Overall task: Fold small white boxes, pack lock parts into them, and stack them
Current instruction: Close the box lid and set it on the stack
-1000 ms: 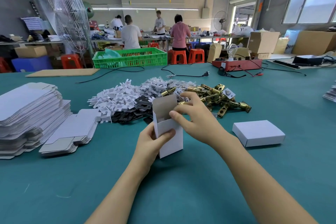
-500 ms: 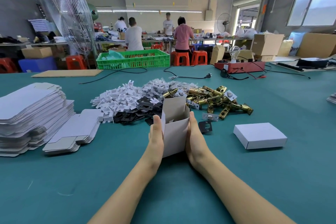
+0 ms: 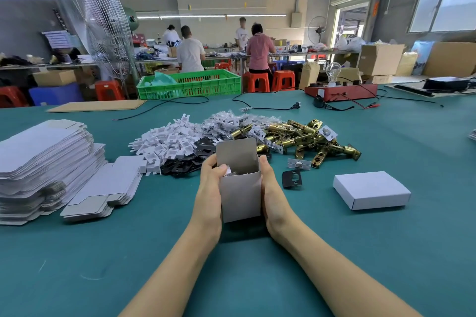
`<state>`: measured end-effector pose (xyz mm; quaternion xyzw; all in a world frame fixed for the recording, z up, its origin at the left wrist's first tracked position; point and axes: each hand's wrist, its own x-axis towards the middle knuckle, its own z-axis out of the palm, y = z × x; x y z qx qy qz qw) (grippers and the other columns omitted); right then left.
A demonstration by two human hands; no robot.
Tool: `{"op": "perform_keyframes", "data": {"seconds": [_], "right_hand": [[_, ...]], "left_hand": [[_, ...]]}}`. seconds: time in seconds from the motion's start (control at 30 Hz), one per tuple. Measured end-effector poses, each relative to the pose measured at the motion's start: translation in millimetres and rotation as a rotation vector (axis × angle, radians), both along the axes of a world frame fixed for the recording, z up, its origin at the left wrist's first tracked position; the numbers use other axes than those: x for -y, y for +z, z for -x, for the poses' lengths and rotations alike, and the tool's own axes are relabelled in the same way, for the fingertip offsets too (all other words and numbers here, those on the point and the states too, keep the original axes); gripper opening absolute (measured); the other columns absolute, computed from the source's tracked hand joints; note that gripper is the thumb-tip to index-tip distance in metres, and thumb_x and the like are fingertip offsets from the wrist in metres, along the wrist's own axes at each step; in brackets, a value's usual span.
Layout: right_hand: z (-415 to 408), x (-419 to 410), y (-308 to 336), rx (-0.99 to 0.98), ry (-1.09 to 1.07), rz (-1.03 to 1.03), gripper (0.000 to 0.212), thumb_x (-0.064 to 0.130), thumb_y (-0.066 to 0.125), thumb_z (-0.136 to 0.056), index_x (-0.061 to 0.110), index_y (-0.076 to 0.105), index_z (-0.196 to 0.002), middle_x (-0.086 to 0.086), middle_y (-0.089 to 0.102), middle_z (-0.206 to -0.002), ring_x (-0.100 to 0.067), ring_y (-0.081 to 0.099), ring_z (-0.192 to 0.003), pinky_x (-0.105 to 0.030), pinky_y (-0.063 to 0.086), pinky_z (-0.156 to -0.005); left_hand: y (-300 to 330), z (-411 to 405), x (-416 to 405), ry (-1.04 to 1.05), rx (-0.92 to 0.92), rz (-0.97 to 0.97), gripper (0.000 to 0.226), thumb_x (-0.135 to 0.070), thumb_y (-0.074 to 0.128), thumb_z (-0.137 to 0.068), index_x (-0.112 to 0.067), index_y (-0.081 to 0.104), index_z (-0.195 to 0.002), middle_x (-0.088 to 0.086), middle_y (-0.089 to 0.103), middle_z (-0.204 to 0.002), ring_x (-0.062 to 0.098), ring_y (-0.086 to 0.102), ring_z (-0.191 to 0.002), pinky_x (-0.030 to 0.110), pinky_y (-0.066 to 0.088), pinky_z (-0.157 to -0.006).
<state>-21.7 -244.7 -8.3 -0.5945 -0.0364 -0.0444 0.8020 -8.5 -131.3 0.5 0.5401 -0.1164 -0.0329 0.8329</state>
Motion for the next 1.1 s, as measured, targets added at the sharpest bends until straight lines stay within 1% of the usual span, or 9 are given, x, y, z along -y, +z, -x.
{"op": "perform_keyframes", "data": {"seconds": [0.1, 0.3, 0.4, 0.5, 0.63, 0.8, 0.87, 0.97, 1.1], "right_hand": [[1.3, 3.9, 3.4, 0.003, 0.044, -0.019, 0.056, 0.068, 0.044, -0.086, 0.028, 0.067, -0.119, -0.005, 0.068, -0.121, -0.025, 0.062, -0.115, -0.052, 0.041, -0.106], [3.1, 4.9, 8.3, -0.028, 0.062, 0.018, 0.049, 0.062, 0.050, -0.081, 0.033, 0.067, -0.116, -0.003, 0.070, -0.115, -0.025, 0.064, -0.110, -0.051, 0.045, -0.103], [2.7, 4.5, 10.7, -0.036, 0.023, 0.056, 0.041, 0.056, 0.045, -0.083, 0.034, 0.068, -0.109, -0.003, 0.072, -0.110, -0.022, 0.067, -0.099, -0.043, 0.053, -0.089], [1.9, 5.6, 16.5, 0.035, -0.072, 0.064, 0.023, 0.034, 0.043, -0.094, 0.044, 0.060, -0.106, -0.001, 0.069, -0.113, -0.023, 0.066, -0.097, -0.038, 0.054, -0.079], [2.5, 7.8, 25.3, 0.137, -0.120, 0.045, 0.037, 0.011, 0.044, -0.096, 0.044, 0.058, -0.105, -0.001, 0.069, -0.099, -0.010, 0.064, -0.075, -0.020, 0.050, -0.058], [5.0, 1.7, 27.2, 0.176, -0.231, -0.002, 0.032, 0.004, 0.043, -0.098, 0.028, 0.064, -0.094, 0.004, 0.069, -0.090, -0.009, 0.059, -0.080, -0.018, 0.048, -0.063], [6.7, -4.1, 24.9, 0.185, -0.309, 0.020, 0.033, 0.006, 0.041, -0.099, 0.025, 0.065, -0.087, 0.007, 0.068, -0.085, -0.008, 0.058, -0.081, -0.021, 0.047, -0.071], [9.7, -10.4, 21.0, 0.230, -0.393, 0.062, 0.033, 0.005, 0.039, -0.099, 0.020, 0.064, -0.084, 0.009, 0.066, -0.083, -0.002, 0.057, -0.080, -0.014, 0.044, -0.074], [12.1, -13.9, 19.0, 0.234, -0.361, -0.017, 0.024, 0.027, 0.041, -0.087, 0.023, 0.065, -0.083, -0.012, 0.066, -0.098, -0.026, 0.057, -0.093, -0.041, 0.043, -0.085]], "left_hand": [[3.4, 1.8, -1.3, -0.016, -0.006, 0.081, 0.029, -0.026, 0.049, -0.097, -0.038, 0.059, -0.121, -0.001, 0.073, -0.112, 0.017, 0.072, -0.092, 0.032, 0.057, -0.064], [4.8, 2.4, -0.9, -0.034, 0.026, 0.051, 0.032, -0.022, 0.042, -0.101, -0.039, 0.064, -0.117, -0.003, 0.072, -0.115, 0.013, 0.070, -0.096, 0.027, 0.056, -0.066], [6.6, 3.2, -1.2, -0.049, 0.065, 0.018, 0.033, -0.022, 0.038, -0.103, -0.037, 0.059, -0.123, -0.001, 0.071, -0.117, 0.014, 0.070, -0.095, 0.029, 0.057, -0.068], [7.4, 3.2, -1.8, -0.047, 0.078, 0.010, 0.034, -0.021, 0.035, -0.104, -0.035, 0.057, -0.125, -0.001, 0.071, -0.116, 0.014, 0.070, -0.094, 0.030, 0.057, -0.068], [10.7, 4.2, -2.6, -0.031, 0.035, 0.019, 0.033, -0.019, 0.039, -0.104, -0.038, 0.065, -0.109, -0.003, 0.074, -0.105, 0.009, 0.069, -0.080, 0.025, 0.056, -0.060], [15.8, 5.3, -4.8, -0.021, 0.014, 0.089, 0.033, -0.013, 0.047, -0.100, -0.031, 0.073, -0.090, -0.004, 0.072, -0.087, 0.005, 0.061, -0.064, 0.017, 0.050, -0.051], [16.6, 7.1, -5.3, -0.033, 0.026, 0.111, 0.031, -0.016, 0.050, -0.098, -0.030, 0.075, -0.084, -0.004, 0.073, -0.087, 0.005, 0.064, -0.065, 0.018, 0.050, -0.051], [16.1, 8.8, -5.0, -0.029, 0.039, 0.116, 0.022, -0.024, 0.054, -0.091, -0.026, 0.075, -0.084, -0.001, 0.075, -0.092, 0.008, 0.067, -0.072, 0.019, 0.051, -0.053], [14.7, 9.7, -7.8, -0.068, 0.036, 0.109, 0.017, -0.036, 0.059, -0.082, -0.029, 0.074, -0.084, 0.003, 0.074, -0.097, 0.015, 0.068, -0.081, 0.027, 0.057, -0.064]]}}
